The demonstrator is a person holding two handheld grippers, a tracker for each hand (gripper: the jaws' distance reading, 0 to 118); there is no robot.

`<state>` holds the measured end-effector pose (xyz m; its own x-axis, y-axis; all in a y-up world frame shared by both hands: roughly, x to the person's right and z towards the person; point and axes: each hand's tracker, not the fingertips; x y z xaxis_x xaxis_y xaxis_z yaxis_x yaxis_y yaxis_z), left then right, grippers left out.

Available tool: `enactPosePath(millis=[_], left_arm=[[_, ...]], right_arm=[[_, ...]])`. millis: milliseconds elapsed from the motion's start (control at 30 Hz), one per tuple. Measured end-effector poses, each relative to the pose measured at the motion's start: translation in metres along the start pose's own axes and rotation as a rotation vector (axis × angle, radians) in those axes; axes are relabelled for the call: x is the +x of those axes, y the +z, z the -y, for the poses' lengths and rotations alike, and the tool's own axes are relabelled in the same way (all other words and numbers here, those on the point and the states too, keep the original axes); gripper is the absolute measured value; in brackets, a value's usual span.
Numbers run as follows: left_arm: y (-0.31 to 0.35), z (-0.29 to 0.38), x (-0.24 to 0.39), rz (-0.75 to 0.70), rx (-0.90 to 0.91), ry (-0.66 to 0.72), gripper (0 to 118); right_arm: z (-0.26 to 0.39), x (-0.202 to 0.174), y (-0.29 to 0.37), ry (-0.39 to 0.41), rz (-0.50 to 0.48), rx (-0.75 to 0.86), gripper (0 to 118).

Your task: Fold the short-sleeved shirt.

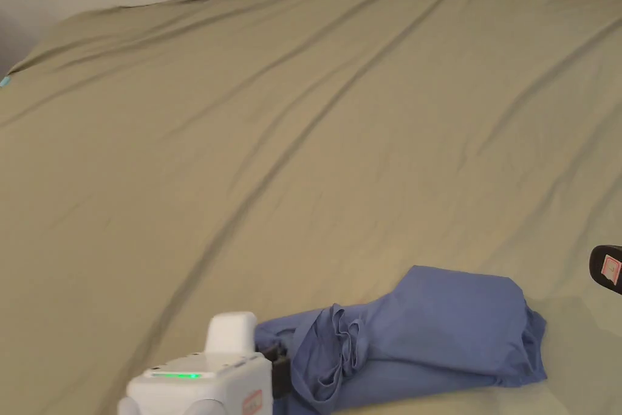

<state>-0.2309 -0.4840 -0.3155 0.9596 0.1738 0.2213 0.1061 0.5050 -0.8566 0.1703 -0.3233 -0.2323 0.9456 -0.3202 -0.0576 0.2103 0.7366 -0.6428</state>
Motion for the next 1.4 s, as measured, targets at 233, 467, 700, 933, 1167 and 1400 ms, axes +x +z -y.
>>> enactPosePath(millis=[233,467,700,933,1167,1400], left_arm=[[0.019,-0.011,0.061,-0.041,0.22,0.008,15],[-0.045,0.002,0.127,0.011,0.036,-0.189,15],[0.014,-0.034,0.081,0.304,0.092,0.061,14],[0.071,-0.036,-0.084,0.398,0.025,0.174,118],[0.023,-0.01,-0.133,0.245,-0.14,0.161,110],[0.017,-0.003,-0.083,0.121,-0.063,0.09,31]], right_arm=[[0.002,-0.008,0.006,0.035,0.012,-0.02,2],[0.003,-0.017,-0.003,0.028,-0.013,-0.037,2],[-0.003,-0.029,-0.001,0.063,-0.052,-0.03,2],[-0.01,-0.026,0.0,0.045,-0.125,-0.009,2],[-0.005,-0.031,-0.008,0.033,-0.173,-0.039,2],[-0.009,-0.034,0.0,0.048,-0.168,-0.037,2]])
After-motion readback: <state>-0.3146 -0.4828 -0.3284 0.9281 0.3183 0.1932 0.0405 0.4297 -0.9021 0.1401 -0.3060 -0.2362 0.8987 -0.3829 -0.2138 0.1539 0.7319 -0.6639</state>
